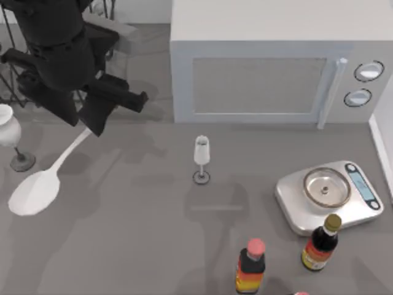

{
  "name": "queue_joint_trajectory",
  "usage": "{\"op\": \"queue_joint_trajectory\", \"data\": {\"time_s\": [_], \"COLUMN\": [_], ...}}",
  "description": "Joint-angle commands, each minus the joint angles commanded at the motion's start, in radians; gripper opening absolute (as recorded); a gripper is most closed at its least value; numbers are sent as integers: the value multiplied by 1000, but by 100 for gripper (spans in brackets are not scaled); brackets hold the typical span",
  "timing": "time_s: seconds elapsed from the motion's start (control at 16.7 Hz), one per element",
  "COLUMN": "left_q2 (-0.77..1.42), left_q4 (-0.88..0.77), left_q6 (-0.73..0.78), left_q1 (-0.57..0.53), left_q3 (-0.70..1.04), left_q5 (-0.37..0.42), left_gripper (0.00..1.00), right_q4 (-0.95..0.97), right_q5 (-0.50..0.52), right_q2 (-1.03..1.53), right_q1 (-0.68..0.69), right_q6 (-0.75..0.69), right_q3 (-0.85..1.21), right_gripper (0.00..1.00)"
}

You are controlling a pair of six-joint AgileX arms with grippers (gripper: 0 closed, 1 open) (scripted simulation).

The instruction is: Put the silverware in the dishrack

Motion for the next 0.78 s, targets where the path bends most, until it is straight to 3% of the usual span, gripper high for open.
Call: {"op": "queue_joint_trajectory", "data": {"time_s": [0.42, 0.78], "left_q2": [-16, -206], "left_q4": [1, 269], "left_q6": [2, -5], "left_q1": [10, 143], "left_q3": [6, -119], "left_q5": [2, 45], "left_gripper": [0, 0], "right_q4": [0, 0], "right_q5": [0, 0], "right_q2": [0, 0], "right_q1": [0, 0], "right_q6": [0, 0], "right_q3": [0, 0], "right_gripper": [100, 100]}}
